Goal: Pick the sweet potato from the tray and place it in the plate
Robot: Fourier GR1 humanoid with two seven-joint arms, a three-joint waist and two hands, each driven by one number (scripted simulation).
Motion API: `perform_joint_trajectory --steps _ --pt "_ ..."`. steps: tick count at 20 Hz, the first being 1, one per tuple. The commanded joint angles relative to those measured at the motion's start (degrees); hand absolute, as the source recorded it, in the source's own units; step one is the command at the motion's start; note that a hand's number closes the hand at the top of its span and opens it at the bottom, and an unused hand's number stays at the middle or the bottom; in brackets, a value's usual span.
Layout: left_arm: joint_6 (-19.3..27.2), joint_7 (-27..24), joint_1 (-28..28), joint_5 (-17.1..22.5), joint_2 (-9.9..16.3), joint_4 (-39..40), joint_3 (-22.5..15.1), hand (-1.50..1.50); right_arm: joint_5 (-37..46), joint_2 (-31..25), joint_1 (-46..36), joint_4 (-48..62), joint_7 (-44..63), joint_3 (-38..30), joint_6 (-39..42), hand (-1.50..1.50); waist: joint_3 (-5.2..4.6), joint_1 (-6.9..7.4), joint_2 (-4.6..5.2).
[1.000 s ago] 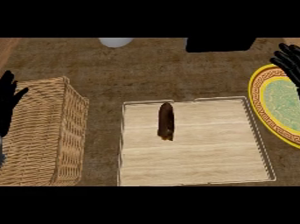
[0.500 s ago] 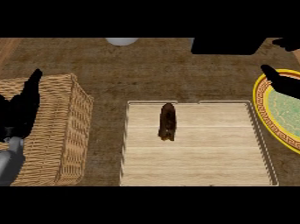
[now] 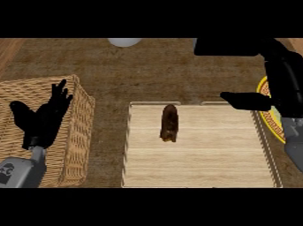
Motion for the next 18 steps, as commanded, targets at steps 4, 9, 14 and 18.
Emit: perform_joint_trajectory --steps 4,9,14,18 --pt "-0.36 4.41 4.21 0.51 -3.45 1.85 -4.61 0.0 3.34 1.92 -7.52 2.47 19.05 11.0 19.49 -1.5 -1.25 0.64 0.67" --pt "0.6 3.97 5.75 -0.08 -4.7 1.5 -5.42 0.0 2.9 11.02 -13.84 3.81 33.11 16.83 29.57 -1.5 -1.12 0.96 0.62" --pt "-0.92 2.89 7.08 0.57 -3.93 1.37 -4.74 0.0 3.76 17.86 -16.91 11.91 39.7 18.78 33.08 -1.5 -0.99 0.86 0.99" --pt "0.35 5.29 7.34 -0.64 -4.36 -1.27 -6.43 0.0 7.06 23.82 -18.2 16.94 41.1 21.13 31.08 -1.5 -0.81 0.43 0.83"
